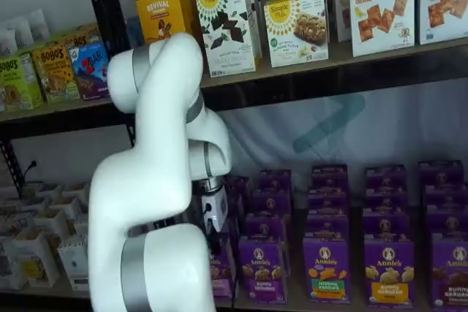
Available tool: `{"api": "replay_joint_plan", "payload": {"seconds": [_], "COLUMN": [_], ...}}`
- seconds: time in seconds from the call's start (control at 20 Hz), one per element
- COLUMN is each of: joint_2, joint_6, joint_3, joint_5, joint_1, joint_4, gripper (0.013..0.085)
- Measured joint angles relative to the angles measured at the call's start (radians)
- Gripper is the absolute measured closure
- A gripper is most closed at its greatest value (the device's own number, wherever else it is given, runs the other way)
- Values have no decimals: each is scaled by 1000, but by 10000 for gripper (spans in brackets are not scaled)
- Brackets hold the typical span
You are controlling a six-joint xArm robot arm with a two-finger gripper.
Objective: Pick up the purple box with a pink patch in the middle, on the bottom shelf, the first box from the left
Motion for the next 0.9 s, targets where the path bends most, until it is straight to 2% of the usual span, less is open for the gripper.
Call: {"api": "replay_joint_plan", "payload": {"seconds": [0.05,0.1,0.2,0.65,0.9], "joint_2": [1,10,27,75,104], "joint_6": [-16,-54,-66,-81,-66], "joint_3": [-1,-10,-31,-85,-125], "joint_5": [-5,-16,-22,-84,-70], "joint_1": [1,8,18,39,39], "joint_4": [20,68,94,135,119], "gripper": [130,130,130,130,130]}}
